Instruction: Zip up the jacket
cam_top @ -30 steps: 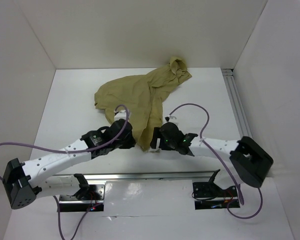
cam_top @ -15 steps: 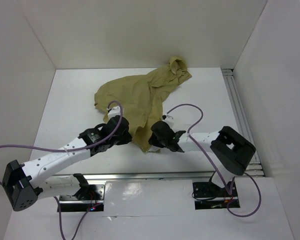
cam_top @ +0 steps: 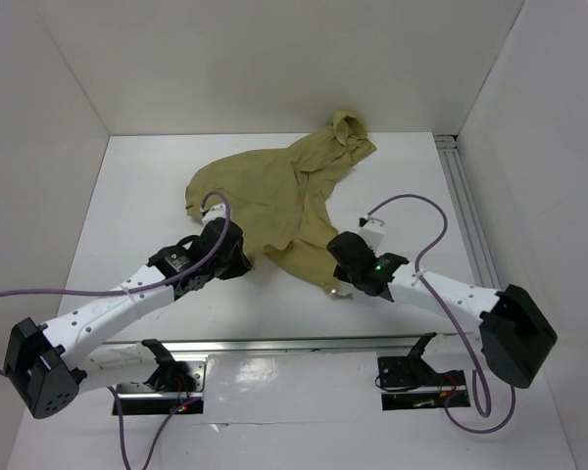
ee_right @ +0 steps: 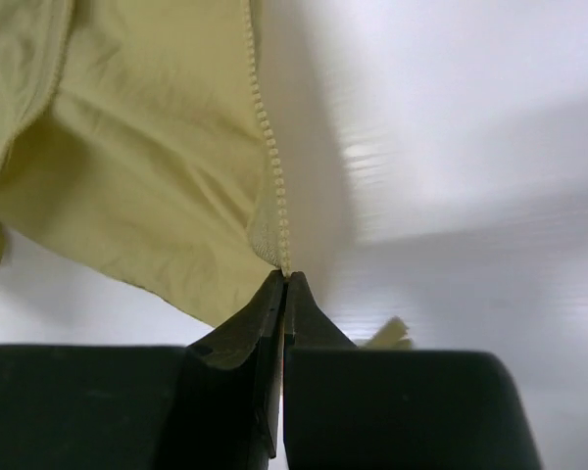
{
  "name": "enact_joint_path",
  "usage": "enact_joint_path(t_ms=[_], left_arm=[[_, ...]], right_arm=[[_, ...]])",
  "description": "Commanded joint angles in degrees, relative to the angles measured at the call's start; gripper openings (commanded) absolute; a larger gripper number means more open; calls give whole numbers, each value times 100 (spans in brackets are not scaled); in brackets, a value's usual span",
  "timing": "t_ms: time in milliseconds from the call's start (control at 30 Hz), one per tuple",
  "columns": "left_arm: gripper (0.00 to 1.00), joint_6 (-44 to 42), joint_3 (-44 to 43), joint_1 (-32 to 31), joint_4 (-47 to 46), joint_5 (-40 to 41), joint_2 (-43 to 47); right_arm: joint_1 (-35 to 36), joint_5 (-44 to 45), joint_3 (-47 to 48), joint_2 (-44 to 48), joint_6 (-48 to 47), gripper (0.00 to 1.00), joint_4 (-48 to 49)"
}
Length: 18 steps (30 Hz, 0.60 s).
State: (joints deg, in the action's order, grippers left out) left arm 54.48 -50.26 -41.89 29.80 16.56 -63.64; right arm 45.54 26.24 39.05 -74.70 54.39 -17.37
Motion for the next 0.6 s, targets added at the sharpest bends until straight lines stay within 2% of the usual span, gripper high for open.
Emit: enact_joint_path(t_ms=[0,133,233,300,367,567], left_arm=[[0,-262,-212,172,8,-310,132],[0,-481,-265,523,8,-311,132],[0,-421,-327,953,175,-311,132],[0,-420,-397,1182,105,-381,185],[0,-473,-397,1235,-61,-512,185],[0,-473,-397,1411,-299,-636,-447]], right_arm=[[-212,908,278,517,-569,0,-1922],[-650,1006,1006,702,-878,0,-2656],[-712,1006,1885,440,-1070,0,-3043],[-713,1006,2629,-69,-1246,0,-3211],[-556,1006,2993,-474,-1483,0,-3212],[104,866,4065,-2845,-1809,0,-2474]])
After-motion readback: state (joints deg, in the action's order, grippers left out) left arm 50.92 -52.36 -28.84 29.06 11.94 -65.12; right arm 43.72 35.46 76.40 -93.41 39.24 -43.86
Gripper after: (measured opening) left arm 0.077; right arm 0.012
